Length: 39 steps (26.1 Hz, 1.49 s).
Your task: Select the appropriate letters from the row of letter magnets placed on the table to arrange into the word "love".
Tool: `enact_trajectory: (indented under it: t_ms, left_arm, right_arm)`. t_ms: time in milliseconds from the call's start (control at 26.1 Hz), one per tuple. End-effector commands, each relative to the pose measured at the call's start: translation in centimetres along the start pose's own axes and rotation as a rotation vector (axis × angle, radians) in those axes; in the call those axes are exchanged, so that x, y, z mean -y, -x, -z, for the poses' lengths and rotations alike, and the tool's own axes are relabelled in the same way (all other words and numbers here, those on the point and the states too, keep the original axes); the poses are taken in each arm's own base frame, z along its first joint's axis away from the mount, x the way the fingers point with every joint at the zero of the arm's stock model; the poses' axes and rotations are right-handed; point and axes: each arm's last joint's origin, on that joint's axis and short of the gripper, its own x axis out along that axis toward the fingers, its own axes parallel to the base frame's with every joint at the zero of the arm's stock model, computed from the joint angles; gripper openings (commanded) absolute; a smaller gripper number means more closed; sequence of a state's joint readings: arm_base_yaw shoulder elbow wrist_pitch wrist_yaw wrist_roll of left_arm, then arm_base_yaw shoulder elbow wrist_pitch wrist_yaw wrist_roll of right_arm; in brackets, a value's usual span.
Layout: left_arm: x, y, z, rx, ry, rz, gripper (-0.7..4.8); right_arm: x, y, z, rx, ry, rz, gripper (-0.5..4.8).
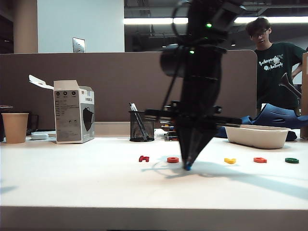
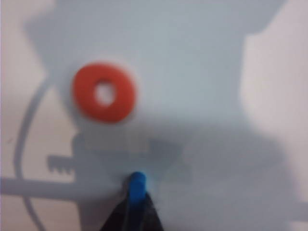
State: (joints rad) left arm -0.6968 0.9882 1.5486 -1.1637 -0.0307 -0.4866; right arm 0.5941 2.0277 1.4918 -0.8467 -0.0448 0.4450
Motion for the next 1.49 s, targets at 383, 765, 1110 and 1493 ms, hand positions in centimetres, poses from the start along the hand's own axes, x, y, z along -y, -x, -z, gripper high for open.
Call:
enact_trajectory:
  t_ms: [383, 765, 1110, 1493]
  left_arm:
    - [0.1, 0.3, -0.1, 0.016, -0.007, 0.017, -0.05]
    - [0.0, 0.3, -0.1, 0.009, -0.007, 0.015, -0.05]
    - [0.0, 0.3, 0.1, -0.004, -0.008, 0.007, -0.05]
    - [0.0, 0.3, 0.1, -0.004, -0.046, 0.007, -0.05]
  right_arm:
    - [-5.6, -1.7, 4.1, -0.099, -0.076, -0.001, 0.82]
    - [-5.0, -0.7, 3.9, -0.101, -0.09, 0.008, 1.6]
    - [-4.6, 4.0, 2.7, 0.088, -0.071, -0.115, 1.6]
    - [-0.5, 5.2, -0.8, 0.247, -0.096, -0.131, 1.62]
